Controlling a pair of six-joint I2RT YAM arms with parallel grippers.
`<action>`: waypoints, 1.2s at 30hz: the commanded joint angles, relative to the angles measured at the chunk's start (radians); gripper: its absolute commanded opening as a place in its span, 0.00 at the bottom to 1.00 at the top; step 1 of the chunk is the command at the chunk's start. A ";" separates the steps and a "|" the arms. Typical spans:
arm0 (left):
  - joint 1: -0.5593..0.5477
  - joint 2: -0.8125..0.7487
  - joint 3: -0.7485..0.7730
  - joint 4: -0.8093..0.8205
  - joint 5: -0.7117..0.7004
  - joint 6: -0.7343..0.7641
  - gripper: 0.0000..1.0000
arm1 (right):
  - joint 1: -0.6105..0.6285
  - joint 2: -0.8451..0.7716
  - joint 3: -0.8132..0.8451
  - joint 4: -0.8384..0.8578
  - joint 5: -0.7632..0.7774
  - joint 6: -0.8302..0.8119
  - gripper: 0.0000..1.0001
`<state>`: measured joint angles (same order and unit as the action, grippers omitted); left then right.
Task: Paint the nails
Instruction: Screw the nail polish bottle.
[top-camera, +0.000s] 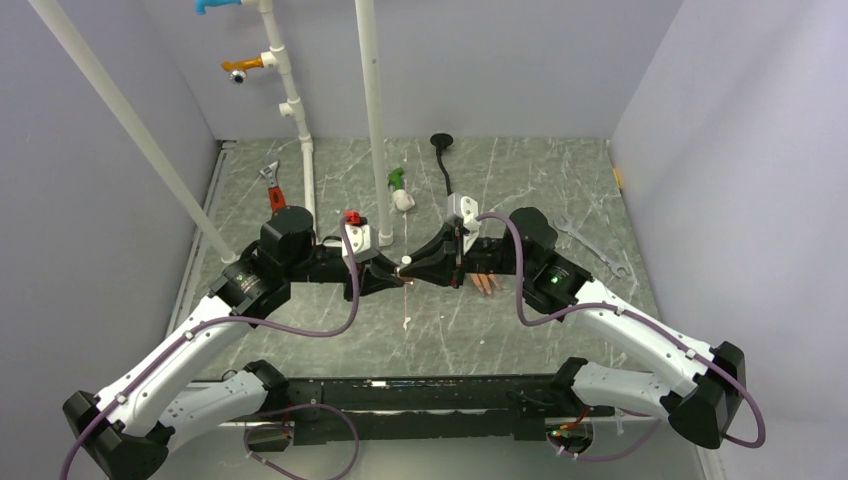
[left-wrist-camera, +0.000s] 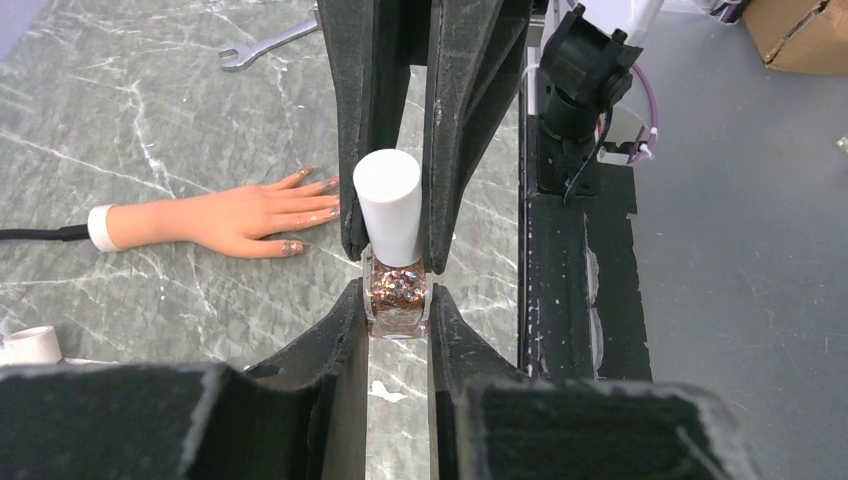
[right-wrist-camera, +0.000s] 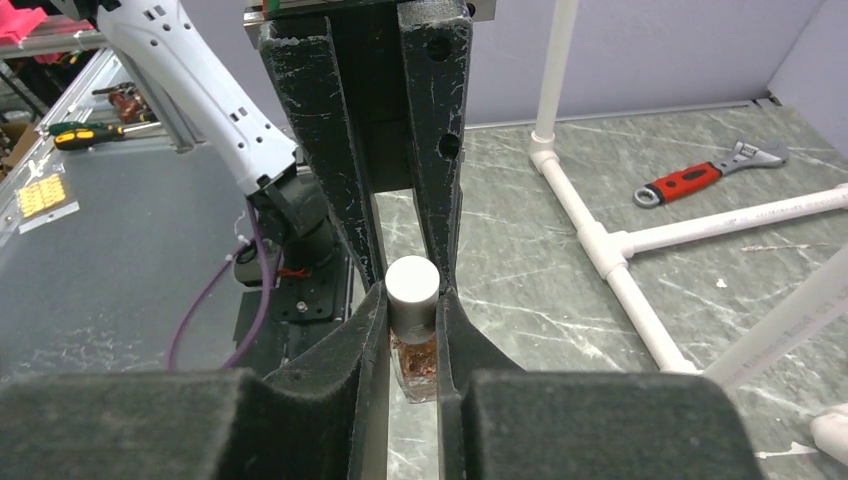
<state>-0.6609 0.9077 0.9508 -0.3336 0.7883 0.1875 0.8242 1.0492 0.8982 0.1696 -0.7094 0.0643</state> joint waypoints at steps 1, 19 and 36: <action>-0.002 -0.008 0.033 0.066 -0.047 -0.021 0.00 | 0.021 -0.011 0.009 0.041 0.035 0.008 0.00; -0.002 -0.036 0.009 0.099 -0.222 -0.051 0.00 | 0.144 0.037 -0.015 0.097 0.378 0.132 0.00; -0.002 -0.036 0.018 0.078 -0.215 -0.033 0.00 | 0.146 -0.003 0.029 0.038 0.327 -0.001 0.84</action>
<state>-0.6624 0.8795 0.9470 -0.3588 0.5758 0.1455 0.9497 1.0771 0.8989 0.2249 -0.2806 0.1123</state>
